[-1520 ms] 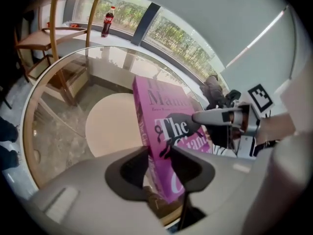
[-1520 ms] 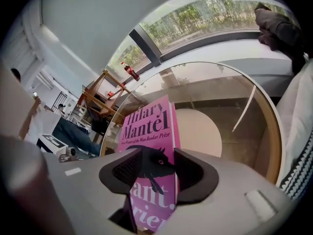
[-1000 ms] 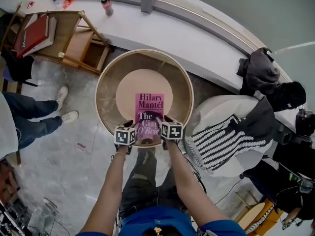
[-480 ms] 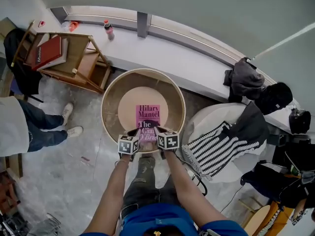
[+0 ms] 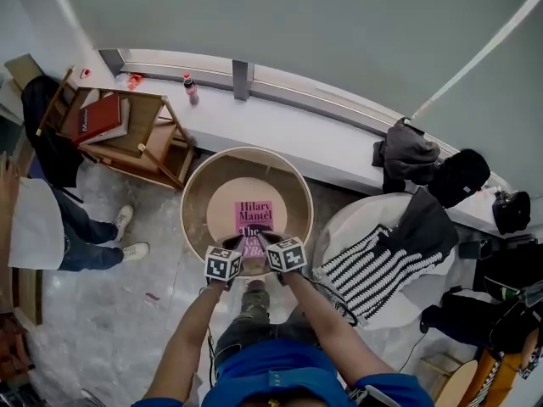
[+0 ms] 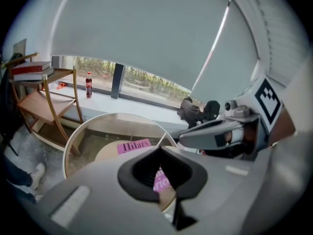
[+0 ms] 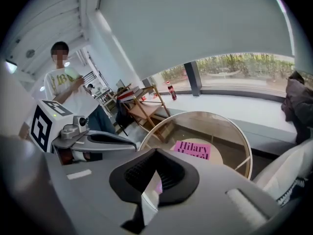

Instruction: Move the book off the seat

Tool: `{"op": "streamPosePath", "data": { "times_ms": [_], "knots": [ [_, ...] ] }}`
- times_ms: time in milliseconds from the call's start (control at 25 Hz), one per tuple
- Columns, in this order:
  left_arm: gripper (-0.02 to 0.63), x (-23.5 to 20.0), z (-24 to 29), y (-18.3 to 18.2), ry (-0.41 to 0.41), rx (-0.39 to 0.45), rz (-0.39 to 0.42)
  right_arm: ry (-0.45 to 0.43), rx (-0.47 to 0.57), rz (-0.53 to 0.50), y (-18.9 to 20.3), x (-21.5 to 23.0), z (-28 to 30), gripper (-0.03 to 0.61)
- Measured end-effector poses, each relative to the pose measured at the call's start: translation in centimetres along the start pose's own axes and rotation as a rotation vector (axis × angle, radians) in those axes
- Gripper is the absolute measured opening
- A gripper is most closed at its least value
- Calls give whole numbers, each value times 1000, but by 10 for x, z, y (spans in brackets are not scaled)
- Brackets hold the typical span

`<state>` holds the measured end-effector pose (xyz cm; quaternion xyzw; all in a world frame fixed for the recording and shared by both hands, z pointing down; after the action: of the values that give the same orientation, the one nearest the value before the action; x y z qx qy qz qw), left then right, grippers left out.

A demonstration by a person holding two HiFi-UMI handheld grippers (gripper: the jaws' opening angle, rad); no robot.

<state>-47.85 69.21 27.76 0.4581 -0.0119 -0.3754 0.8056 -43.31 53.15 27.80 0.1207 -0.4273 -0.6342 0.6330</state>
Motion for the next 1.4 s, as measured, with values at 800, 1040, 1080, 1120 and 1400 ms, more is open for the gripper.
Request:
{"op": "streamPosePath", "data": {
  "times_ms": [800, 1040, 1080, 1120, 1400],
  "knots": [
    [2, 65, -136, -94, 21, 406, -3, -160, 397, -213, -95, -118, -116, -2],
    [2, 91, -173, -109, 50, 523, -4, -135, 502, -286, -115, -138, -156, -2],
    [2, 94, -178, -111, 51, 536, -4, -130, 514, -285, -117, -140, -162, -2],
    [2, 97, -184, -114, 50, 549, 2, -124, 527, -286, -119, -142, -168, -2],
    [2, 114, -213, -141, 31, 614, 106, -110, 628, -302, -136, -158, -195, -2]
  ]
}}
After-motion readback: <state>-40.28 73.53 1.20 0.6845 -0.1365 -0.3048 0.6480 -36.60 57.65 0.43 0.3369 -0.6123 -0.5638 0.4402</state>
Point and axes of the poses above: the fingertips, and each gripper's own axes: z forward along the fingers, x to its right, y out of its underside, the point moved 10 cm from there along -z, backward along the fingers, and after that the axes turned 7 degrees about x, right-handed, at the moved point
